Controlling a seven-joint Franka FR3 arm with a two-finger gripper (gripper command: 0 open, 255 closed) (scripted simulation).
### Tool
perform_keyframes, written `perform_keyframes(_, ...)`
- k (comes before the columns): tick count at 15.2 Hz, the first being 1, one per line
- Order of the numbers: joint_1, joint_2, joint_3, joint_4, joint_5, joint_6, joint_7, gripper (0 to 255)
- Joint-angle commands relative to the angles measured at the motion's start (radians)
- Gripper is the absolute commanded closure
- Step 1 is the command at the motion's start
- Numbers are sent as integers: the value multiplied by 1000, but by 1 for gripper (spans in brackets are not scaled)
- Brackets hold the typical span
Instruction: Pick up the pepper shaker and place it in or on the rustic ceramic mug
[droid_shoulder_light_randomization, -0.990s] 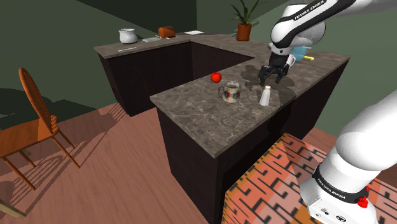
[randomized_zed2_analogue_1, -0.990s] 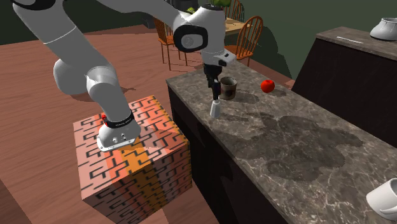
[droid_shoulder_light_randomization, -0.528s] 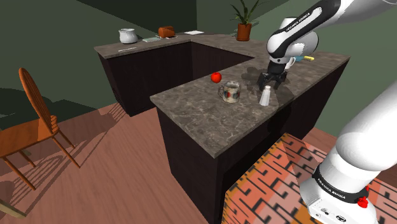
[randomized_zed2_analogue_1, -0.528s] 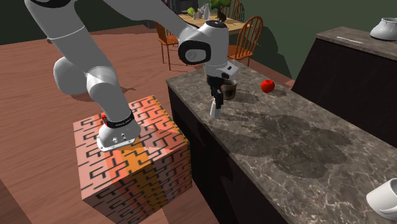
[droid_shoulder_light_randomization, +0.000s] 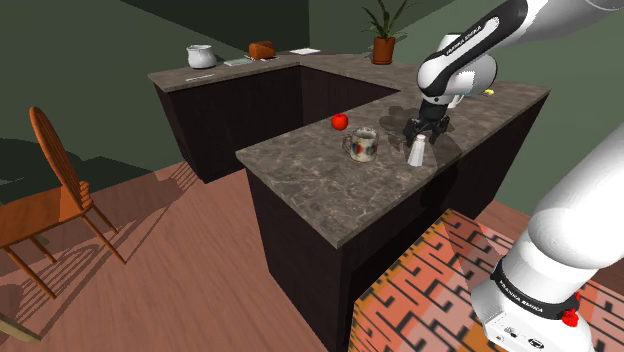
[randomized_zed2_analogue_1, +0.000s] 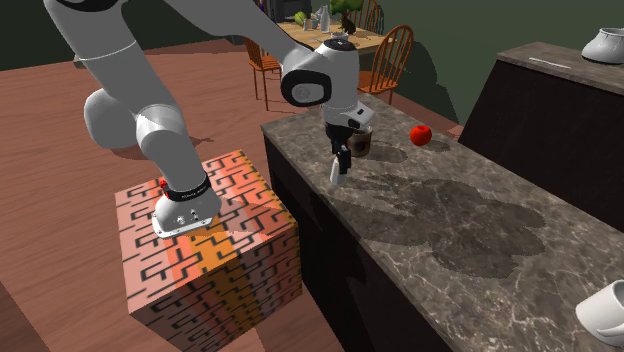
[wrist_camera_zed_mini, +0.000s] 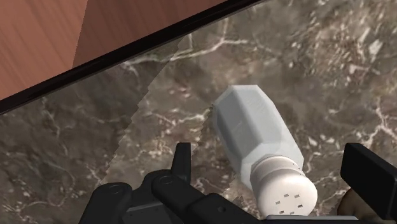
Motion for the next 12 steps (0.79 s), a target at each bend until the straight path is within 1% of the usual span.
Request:
perform_keyframes(1, 0, 0, 0, 0, 0, 0, 0, 0)
perform_keyframes(2, 0, 0, 0, 0, 0, 0, 0, 255)
perform_keyframes(11, 0, 0, 0, 0, 0, 0, 0, 255)
perform_keyframes(12, -1, -10, 2, 5, -6, -15, 5, 255)
